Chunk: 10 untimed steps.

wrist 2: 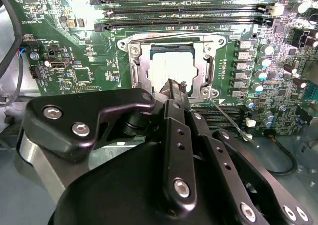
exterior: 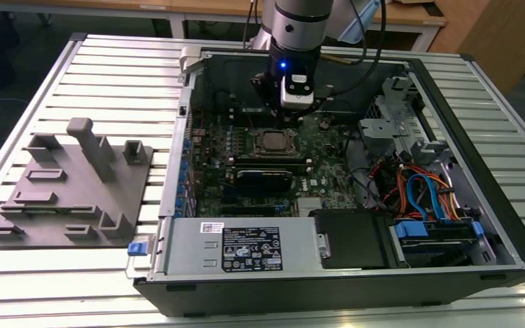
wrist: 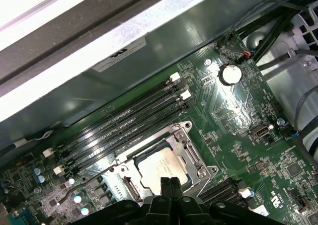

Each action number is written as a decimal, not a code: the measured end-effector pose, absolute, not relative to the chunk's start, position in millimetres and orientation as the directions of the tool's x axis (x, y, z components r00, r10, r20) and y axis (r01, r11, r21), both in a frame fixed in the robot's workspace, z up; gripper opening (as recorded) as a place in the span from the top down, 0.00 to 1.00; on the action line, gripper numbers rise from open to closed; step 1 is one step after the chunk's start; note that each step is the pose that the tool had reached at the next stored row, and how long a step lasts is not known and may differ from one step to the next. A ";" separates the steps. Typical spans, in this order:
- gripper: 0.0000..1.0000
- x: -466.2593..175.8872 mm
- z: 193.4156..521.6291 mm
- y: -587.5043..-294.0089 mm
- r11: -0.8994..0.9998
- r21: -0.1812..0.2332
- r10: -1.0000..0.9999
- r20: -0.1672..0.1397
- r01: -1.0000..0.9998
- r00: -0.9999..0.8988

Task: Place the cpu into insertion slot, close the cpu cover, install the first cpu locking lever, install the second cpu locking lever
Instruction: 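Install the first cpu locking lever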

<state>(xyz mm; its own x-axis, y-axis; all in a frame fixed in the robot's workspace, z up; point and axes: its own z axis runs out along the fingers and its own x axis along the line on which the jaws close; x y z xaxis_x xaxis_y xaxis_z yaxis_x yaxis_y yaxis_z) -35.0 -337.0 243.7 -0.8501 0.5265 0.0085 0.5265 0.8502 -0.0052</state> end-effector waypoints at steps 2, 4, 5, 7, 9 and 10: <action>0.90 -35.0 243.8 -337.0 0.850 -0.005 0.526 0.008 0.526 -0.850; 0.90 -35.0 243.7 -337.0 0.850 -0.005 0.526 0.008 0.526 -0.850; 0.90 -35.0 243.8 -337.0 0.850 -0.005 0.526 0.008 0.526 -0.850; 0.90 -35.0 243.8 -337.0 0.850 -0.005 0.526 0.009 0.526 -0.850; 0.90 -35.0 243.8 -337.0 0.850 -0.005 0.526 0.008 0.526 -0.850; 0.90 -35.0 243.8 -337.0 0.851 -0.005 0.526 0.008 0.526 -0.851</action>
